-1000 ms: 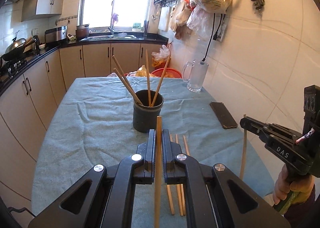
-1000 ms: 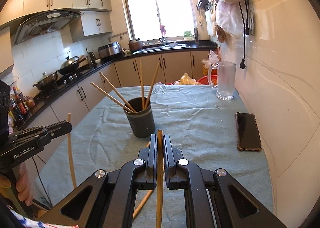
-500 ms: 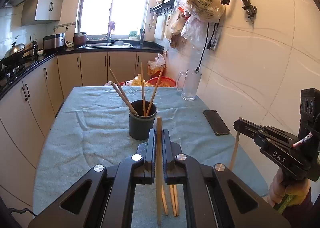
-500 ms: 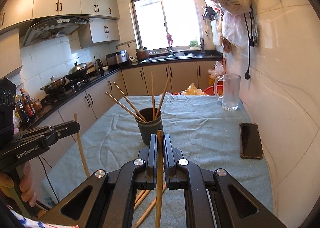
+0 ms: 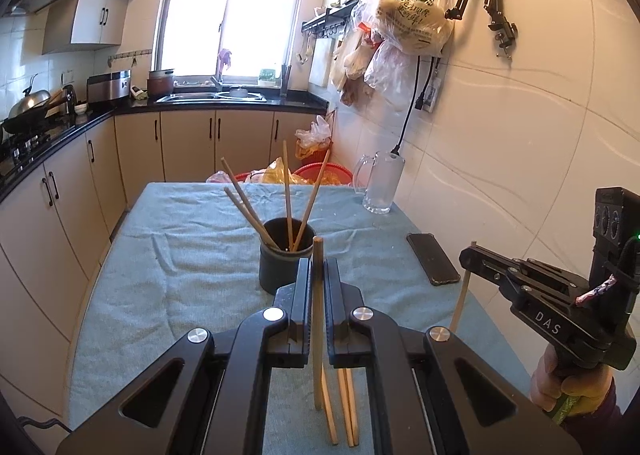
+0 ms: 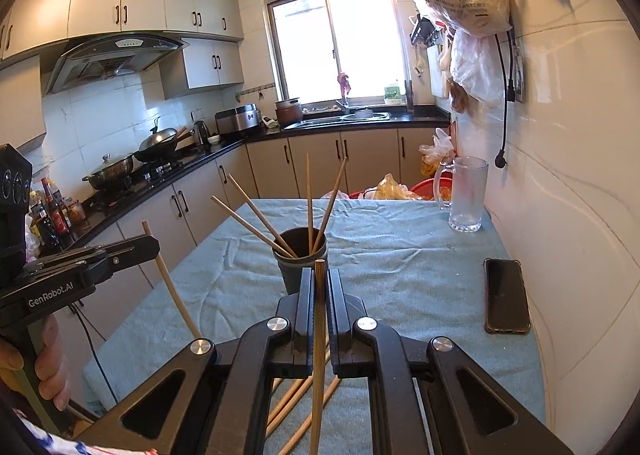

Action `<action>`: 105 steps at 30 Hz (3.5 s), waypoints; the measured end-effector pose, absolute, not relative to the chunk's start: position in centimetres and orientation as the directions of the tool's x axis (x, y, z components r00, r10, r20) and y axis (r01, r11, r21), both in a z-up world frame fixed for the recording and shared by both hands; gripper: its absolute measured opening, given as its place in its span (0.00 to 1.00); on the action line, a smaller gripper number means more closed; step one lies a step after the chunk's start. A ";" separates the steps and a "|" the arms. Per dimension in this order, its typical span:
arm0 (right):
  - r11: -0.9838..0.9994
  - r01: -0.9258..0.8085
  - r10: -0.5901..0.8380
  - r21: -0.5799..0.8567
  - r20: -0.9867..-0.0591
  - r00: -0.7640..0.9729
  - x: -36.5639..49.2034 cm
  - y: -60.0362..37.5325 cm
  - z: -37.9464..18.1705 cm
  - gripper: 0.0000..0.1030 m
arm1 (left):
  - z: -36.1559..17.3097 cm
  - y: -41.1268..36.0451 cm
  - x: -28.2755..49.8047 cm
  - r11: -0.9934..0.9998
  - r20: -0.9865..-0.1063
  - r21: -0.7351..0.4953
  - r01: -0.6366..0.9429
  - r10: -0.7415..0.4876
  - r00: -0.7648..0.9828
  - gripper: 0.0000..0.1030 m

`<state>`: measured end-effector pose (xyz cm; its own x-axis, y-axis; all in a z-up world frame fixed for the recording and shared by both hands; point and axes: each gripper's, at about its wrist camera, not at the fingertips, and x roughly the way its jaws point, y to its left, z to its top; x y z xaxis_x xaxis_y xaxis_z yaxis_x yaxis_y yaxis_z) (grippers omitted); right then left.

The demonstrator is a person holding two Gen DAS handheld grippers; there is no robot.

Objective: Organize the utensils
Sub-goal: 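Lift both held chopsticks upright and carry them toward the black holder, then open both grippers to drop the chopsticks into the black holder, then move both open grippers back down to the remaining chopsticks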

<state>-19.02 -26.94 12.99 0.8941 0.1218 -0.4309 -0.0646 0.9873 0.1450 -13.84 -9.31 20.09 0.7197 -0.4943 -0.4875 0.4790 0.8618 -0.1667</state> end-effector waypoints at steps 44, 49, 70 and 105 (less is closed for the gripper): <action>0.979 -0.010 0.081 0.205 -0.346 0.935 -1.1 -27.4 20.8 0.06 | 26.5 -12.9 4.3 0.906 -0.485 -0.220 0.363 -0.424 0.765 0.05; 0.980 -0.006 0.089 0.197 -0.416 0.905 0.6 -27.3 17.8 0.06 | 24.1 -13.6 5.1 0.909 -0.534 -0.212 0.357 -0.414 0.737 0.05; 0.975 0.029 0.064 0.218 -0.405 0.912 -3.1 -29.2 17.3 0.46 | 25.3 -9.4 -3.0 0.895 -0.445 -0.249 0.369 -0.444 0.778 0.41; 0.988 0.026 0.105 0.151 -0.790 0.604 -9.1 -28.2 -3.9 0.13 | 2.2 -18.6 -2.9 0.874 -0.857 -0.141 0.466 -0.343 0.384 0.21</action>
